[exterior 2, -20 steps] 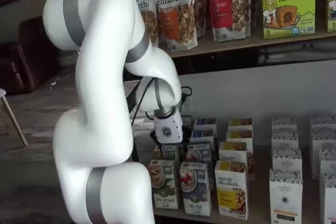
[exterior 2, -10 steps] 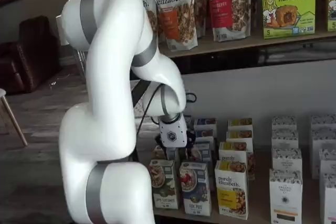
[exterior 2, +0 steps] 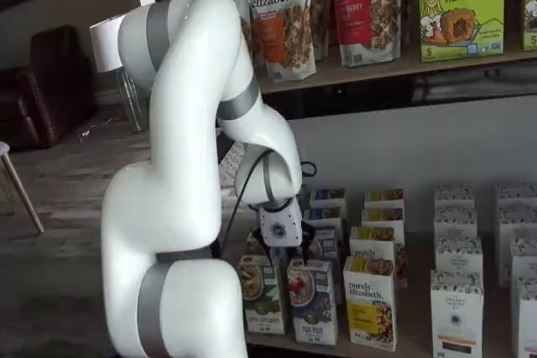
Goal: Pick up the blue and white box that is on the bottom shelf, the second box from the left
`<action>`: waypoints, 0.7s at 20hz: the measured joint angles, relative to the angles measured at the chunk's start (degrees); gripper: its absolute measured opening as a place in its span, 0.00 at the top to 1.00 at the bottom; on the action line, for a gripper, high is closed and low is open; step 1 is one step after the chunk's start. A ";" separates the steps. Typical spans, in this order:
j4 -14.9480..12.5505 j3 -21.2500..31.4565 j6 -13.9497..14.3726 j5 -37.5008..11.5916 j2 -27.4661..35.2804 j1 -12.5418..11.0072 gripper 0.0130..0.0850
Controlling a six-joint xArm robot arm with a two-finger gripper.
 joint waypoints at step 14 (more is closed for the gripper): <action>-2.91 -1.62 3.20 -2.13 2.86 0.37 0.00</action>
